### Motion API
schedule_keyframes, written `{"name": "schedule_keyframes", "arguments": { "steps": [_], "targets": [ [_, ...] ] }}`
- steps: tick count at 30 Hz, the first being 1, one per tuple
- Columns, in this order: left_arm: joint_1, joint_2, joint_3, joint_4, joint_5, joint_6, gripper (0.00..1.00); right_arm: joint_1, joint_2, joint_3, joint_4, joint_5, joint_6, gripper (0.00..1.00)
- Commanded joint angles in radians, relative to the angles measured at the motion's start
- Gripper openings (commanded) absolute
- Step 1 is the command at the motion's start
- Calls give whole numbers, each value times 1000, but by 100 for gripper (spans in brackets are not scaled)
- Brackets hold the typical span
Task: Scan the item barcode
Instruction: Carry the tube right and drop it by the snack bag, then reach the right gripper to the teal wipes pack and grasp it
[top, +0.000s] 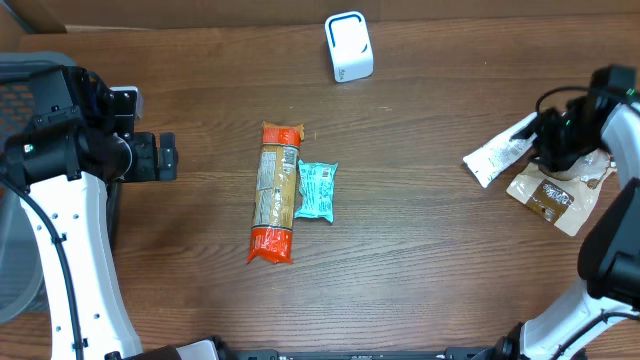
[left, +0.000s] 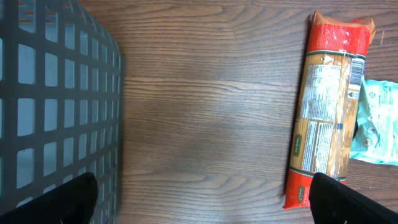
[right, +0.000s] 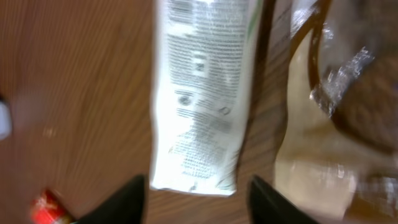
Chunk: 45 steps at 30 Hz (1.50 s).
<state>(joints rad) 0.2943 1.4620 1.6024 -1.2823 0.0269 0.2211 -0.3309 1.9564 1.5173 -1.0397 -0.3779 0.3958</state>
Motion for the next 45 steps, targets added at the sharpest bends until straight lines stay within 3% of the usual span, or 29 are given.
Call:
{"name": "schedule_keyframes", "arguments": {
  "steps": [1,5,7,9,13,20,26,33,39,45],
  "targets": [
    [-2,-11,3,1,15,26,100,47,-85,174,-124,-13,-57,70],
    [-2,-11,3,1,16,26,99,135,-82,186,-168,-157,-104,68],
    [-2,-11,3,1,15,26,100,211,-80,161,-150,-198,-116,75],
    [-2,-11,3,1,15,26,99,298,-80,128,-115,-197,-116,81],
    [-2,-11,3,1,15,26,100,537,-80,3,58,-190,-35,82],
    [-2,-11,3,1,15,26,99,805,-80,-175,357,-60,188,72],
    [-2,-11,3,0,15,26,99,978,-80,-229,478,55,286,58],
    [-2,-11,3,1,15,26,100,1113,-70,-248,594,144,368,47],
    [-2,-11,3,1,15,26,100,1141,16,-248,705,166,394,46],
    [-2,-11,3,1,15,26,100,1135,56,-248,686,98,389,47]
  ]
}}
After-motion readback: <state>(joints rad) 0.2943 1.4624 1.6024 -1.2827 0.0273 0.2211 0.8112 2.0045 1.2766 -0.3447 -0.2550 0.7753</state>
